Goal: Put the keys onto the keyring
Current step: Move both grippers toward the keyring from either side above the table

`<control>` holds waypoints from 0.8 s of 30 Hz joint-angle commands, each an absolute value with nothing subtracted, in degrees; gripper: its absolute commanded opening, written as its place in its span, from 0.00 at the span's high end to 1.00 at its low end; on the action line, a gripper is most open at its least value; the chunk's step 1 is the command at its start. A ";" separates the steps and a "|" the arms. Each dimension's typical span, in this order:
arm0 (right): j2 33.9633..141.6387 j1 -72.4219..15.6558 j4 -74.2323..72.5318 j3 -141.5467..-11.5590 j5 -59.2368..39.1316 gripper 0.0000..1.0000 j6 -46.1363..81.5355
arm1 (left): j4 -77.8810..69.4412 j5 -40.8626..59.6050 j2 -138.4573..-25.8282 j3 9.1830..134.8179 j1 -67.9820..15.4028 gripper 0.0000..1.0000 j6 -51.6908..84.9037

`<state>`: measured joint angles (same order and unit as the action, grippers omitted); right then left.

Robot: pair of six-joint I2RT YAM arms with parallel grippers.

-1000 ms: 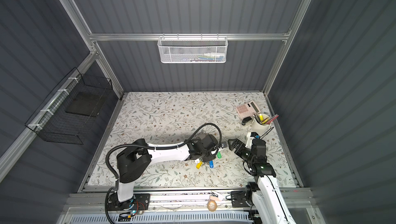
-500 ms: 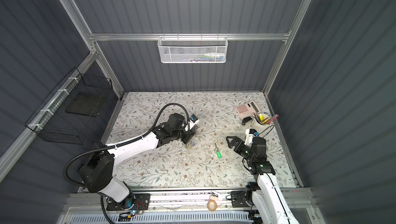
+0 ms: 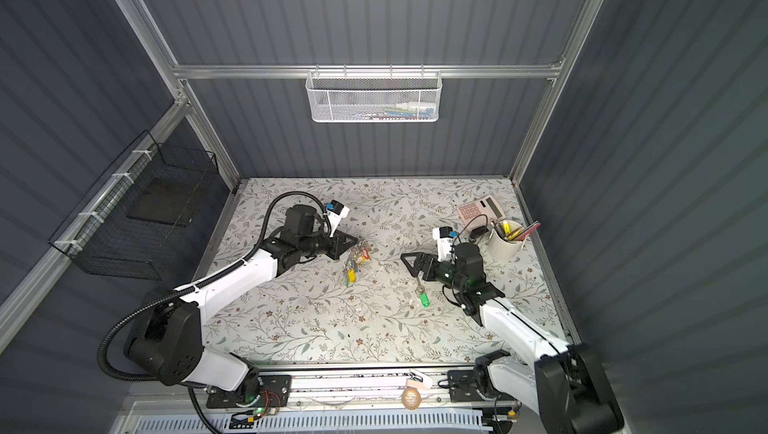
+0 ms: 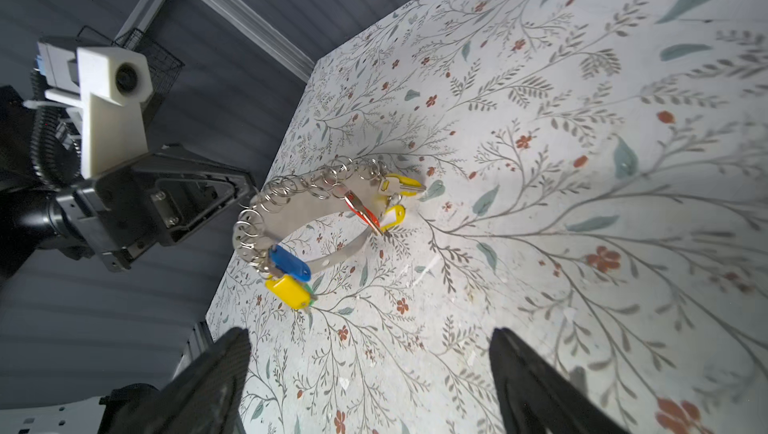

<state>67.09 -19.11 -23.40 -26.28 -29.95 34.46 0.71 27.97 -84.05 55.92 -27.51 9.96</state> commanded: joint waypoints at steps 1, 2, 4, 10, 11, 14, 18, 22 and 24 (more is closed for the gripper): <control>72.30 -21.85 -31.46 -30.02 -30.92 0.10 31.86 | -3.34 36.14 -81.14 54.66 -26.85 1.00 13.26; 74.02 -22.98 -32.57 -30.93 -31.15 0.11 31.49 | -2.30 36.20 -81.31 54.82 -26.52 1.00 12.87; 77.30 -24.75 -34.02 -32.98 -32.13 0.13 30.88 | -2.37 37.90 -81.51 54.85 -26.02 1.00 13.13; 85.05 -26.41 -39.05 -37.92 -37.41 0.26 32.51 | -14.31 39.17 -79.63 49.29 -25.66 1.00 17.86; 85.59 -26.46 -40.37 -37.93 -38.12 0.29 32.62 | -16.11 40.26 -79.71 48.60 -25.58 1.00 18.43; 86.94 -26.72 -41.09 -38.95 -40.41 0.38 31.90 | -18.88 43.13 -80.47 48.52 -25.58 1.00 19.15; 88.32 -27.58 -43.94 -39.27 -43.10 0.48 31.91 | -24.77 44.08 -80.64 46.48 -25.58 1.00 21.47; 89.55 -27.84 -45.70 -40.08 -44.78 0.56 33.27 | -28.92 43.86 -80.47 44.41 -25.55 1.00 23.17; 89.43 -27.86 -46.26 -40.39 -45.64 0.58 33.66 | -30.31 42.16 -79.92 43.48 -25.54 1.00 23.77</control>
